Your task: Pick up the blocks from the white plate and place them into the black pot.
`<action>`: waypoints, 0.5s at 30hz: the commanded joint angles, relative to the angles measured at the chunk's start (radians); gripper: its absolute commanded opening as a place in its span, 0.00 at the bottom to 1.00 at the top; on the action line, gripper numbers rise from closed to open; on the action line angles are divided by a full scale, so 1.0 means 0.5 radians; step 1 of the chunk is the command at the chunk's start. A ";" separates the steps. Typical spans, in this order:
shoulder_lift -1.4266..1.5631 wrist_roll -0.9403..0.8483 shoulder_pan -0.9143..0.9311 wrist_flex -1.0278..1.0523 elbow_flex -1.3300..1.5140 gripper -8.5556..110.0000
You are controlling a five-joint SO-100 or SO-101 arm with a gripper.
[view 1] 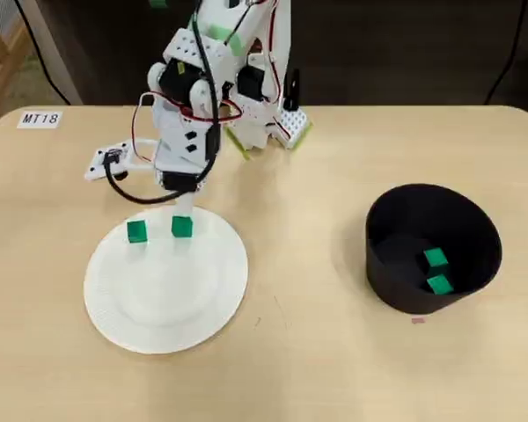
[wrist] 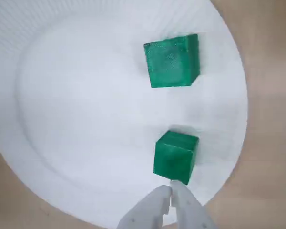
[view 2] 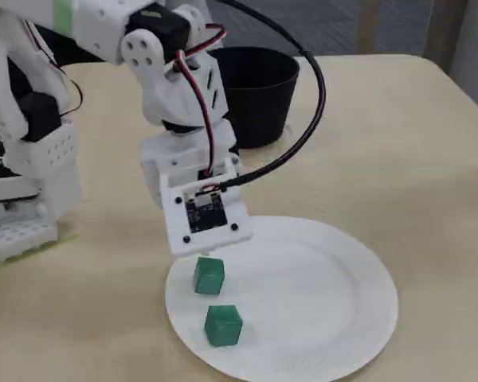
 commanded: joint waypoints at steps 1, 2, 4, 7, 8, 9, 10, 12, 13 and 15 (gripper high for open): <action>-0.061 -0.101 0.021 0.025 -0.160 0.05; -0.092 -0.126 0.021 0.040 -0.190 0.05; -0.123 -0.114 0.049 0.061 -0.221 0.06; -0.107 -0.156 0.083 0.077 -0.206 0.28; -0.107 -0.150 0.095 0.083 -0.202 0.32; -0.110 -0.141 0.104 0.092 -0.202 0.34; -0.123 -0.132 0.114 0.098 -0.199 0.35; -0.172 -0.104 0.123 0.104 -0.199 0.37; -0.199 -0.092 0.120 0.104 -0.199 0.38; -0.255 -0.067 0.117 0.098 -0.199 0.37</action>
